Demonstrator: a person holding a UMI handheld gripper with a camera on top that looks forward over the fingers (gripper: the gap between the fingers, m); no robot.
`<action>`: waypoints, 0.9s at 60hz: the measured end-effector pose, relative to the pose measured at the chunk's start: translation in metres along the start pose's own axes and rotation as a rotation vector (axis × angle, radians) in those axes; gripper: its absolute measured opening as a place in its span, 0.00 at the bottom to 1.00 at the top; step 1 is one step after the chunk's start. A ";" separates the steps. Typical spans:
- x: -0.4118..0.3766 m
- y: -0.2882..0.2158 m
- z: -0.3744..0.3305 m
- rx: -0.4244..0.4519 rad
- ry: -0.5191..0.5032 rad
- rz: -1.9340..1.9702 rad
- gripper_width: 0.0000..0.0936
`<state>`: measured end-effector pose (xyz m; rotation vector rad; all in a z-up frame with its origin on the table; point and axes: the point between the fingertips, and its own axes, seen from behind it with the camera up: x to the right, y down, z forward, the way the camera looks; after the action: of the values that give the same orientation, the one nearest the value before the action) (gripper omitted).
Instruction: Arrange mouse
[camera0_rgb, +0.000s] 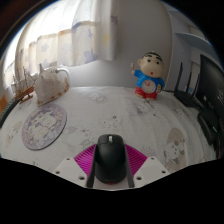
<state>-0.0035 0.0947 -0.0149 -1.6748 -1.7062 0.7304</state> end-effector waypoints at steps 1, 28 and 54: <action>0.000 -0.001 0.000 0.000 0.003 -0.003 0.48; -0.154 -0.147 -0.046 0.108 -0.148 0.070 0.44; -0.257 -0.070 0.031 -0.052 -0.077 -0.018 0.90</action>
<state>-0.0739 -0.1630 0.0039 -1.6837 -1.8055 0.7573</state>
